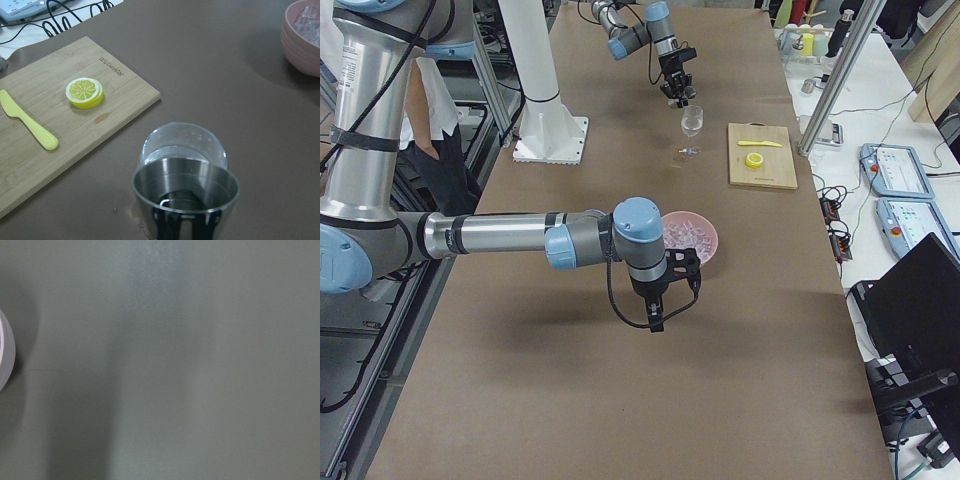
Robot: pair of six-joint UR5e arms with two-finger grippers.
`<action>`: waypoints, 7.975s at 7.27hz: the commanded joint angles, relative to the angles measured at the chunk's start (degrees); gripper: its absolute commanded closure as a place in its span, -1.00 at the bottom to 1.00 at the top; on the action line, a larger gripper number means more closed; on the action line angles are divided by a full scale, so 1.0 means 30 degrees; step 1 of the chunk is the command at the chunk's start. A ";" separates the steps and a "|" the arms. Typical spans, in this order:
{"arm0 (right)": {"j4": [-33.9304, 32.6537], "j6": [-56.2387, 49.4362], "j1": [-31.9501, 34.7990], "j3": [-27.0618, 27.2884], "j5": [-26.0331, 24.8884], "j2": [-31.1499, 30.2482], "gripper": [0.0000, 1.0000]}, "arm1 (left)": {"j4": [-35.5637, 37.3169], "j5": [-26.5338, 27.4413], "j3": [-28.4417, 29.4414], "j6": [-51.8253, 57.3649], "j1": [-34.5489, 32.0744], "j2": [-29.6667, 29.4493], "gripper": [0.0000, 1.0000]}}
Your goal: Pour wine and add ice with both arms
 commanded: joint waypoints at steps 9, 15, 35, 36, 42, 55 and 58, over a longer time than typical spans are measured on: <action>0.0000 -0.0001 0.0001 -0.0007 0.0000 -0.0088 -1.00 | 0.6244 -0.0098 -0.0098 0.2689 -0.0182 -0.2015 1.00; 0.0000 -0.0001 0.0001 -0.0007 0.0000 -0.0088 -1.00 | 1.0429 -0.0097 -0.0098 0.3624 -0.0359 -0.3974 1.00; 0.0000 -0.0001 0.0001 -0.0153 0.0029 -0.0117 -1.00 | 1.6031 0.3388 0.1454 0.5357 0.0108 -0.6351 1.00; 0.0000 -0.0001 0.0001 -0.0241 0.0029 -0.0117 -1.00 | 1.6351 0.3621 0.1455 0.5357 0.0139 -0.6438 1.00; 0.0000 -0.0001 0.0001 -0.0388 0.0058 -0.0117 -1.00 | 1.8403 0.4911 0.3123 0.5357 0.0755 -0.8342 1.00; 0.0000 -0.0001 0.0001 -0.0417 0.0029 -0.0117 -1.00 | 1.6309 0.5792 0.2398 0.5328 0.1341 -0.7237 1.00; 0.0029 0.0000 0.0001 -0.0388 0.0029 -0.0088 -1.00 | 1.3142 0.3452 0.1400 0.5153 0.0641 -0.5945 1.00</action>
